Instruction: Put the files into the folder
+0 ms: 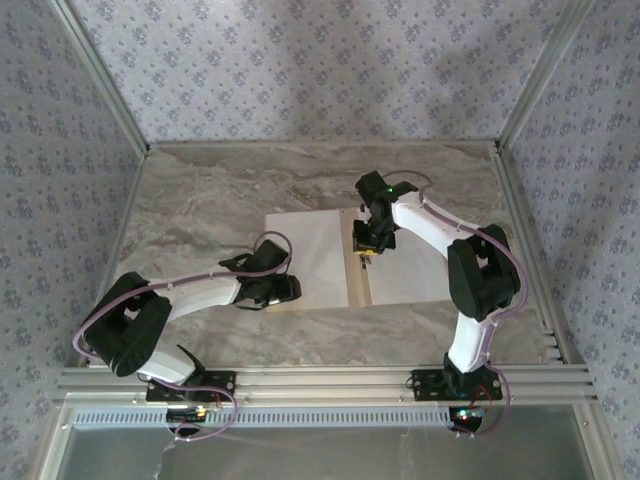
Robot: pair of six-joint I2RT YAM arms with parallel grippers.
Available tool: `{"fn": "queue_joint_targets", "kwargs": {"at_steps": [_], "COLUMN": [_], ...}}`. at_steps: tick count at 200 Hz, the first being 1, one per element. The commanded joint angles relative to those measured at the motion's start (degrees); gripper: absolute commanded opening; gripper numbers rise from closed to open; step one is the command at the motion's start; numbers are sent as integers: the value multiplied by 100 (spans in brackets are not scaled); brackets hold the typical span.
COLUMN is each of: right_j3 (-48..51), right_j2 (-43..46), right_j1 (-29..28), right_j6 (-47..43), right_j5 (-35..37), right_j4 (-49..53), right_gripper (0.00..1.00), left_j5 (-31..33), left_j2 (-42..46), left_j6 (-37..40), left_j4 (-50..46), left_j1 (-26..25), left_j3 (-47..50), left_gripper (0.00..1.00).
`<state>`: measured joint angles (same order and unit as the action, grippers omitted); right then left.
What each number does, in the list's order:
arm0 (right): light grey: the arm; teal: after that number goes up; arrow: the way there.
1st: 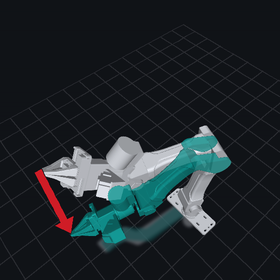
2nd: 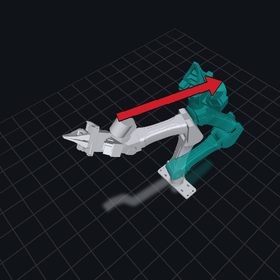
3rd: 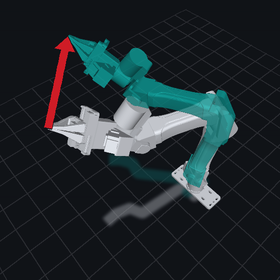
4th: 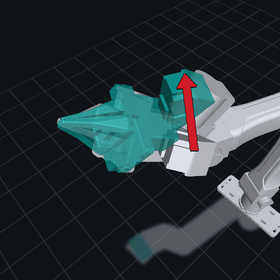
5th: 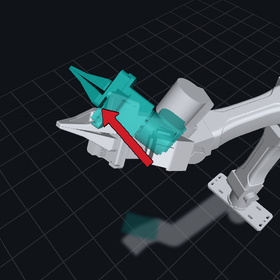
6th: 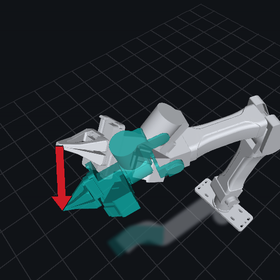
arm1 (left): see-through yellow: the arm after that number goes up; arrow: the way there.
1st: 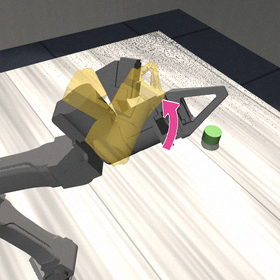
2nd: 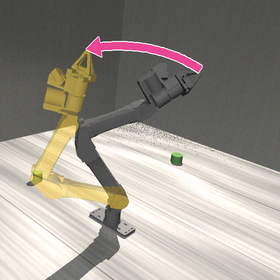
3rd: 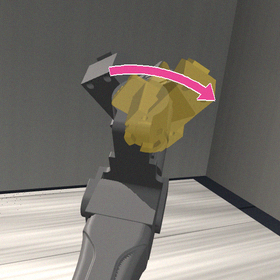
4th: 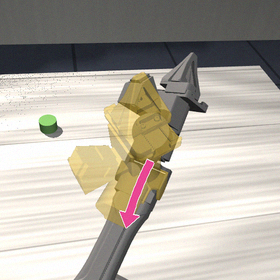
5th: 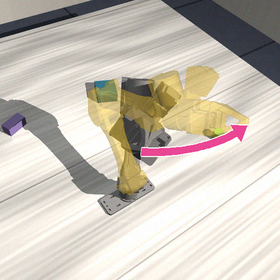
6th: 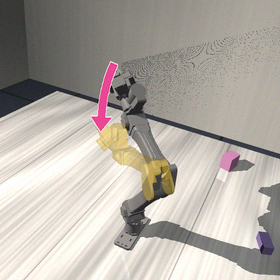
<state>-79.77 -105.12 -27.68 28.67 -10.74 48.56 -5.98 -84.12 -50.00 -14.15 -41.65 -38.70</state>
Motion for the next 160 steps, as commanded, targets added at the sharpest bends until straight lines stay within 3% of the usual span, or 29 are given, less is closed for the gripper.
{"fn": "queue_joint_targets", "kwargs": {"at_steps": [1, 160], "right_j3": [-127, 38], "right_j2": [-8, -26], "right_j1": [16, 12], "right_j6": [-53, -177], "right_j5": [-6, 147], "right_j4": [199, 355], "right_gripper": [21, 13], "left_j5": [115, 61], "left_j2": [-271, -428], "left_j6": [68, 52], "left_j4": [-518, -474], "left_j1": [-28, -65], "left_j3": [161, 152], "left_gripper": [50, 50]}}
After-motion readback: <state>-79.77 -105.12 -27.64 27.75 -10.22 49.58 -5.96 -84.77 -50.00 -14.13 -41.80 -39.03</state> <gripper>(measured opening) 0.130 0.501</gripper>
